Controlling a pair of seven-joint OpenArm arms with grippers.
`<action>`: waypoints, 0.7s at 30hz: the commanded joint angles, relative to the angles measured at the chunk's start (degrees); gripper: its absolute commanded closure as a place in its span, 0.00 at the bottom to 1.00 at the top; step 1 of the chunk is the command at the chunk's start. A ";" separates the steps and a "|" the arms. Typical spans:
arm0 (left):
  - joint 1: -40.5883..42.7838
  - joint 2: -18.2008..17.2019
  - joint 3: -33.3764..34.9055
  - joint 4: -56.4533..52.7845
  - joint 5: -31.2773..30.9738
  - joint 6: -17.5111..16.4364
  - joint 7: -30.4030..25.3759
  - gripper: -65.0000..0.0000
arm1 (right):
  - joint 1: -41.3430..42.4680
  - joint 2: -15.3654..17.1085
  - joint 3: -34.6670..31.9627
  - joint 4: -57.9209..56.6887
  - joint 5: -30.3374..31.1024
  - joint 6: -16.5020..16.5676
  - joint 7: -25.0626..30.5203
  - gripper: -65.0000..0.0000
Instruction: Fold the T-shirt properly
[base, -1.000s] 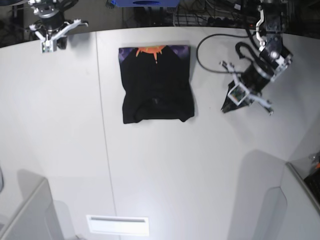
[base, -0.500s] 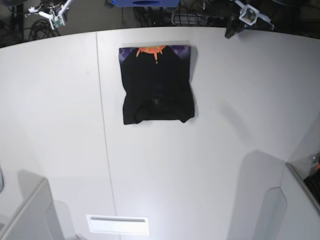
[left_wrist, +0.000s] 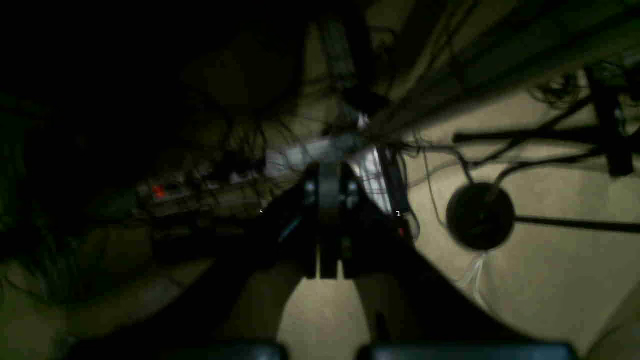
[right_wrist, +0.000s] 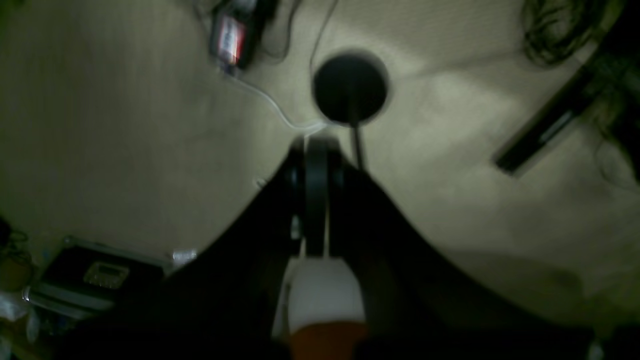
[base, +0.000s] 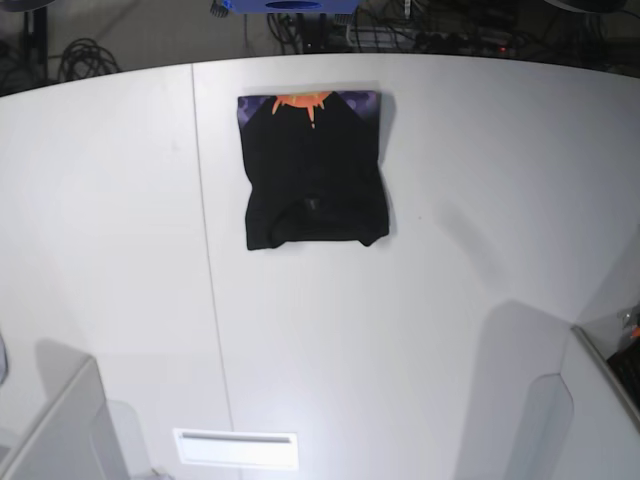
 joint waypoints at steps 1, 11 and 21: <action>0.54 0.00 -0.06 -3.56 1.97 -0.44 -2.69 1.00 | 0.72 0.11 -1.44 -2.32 -0.51 -0.49 0.46 1.00; -22.84 -4.66 -0.06 -46.82 14.37 5.98 -5.77 1.00 | 17.51 -11.40 -4.87 -39.95 -0.51 -0.49 7.67 1.00; -35.24 -3.87 -0.14 -52.00 30.46 16.71 15.51 1.00 | 39.05 -17.82 -4.43 -87.69 -0.51 -0.23 38.79 1.00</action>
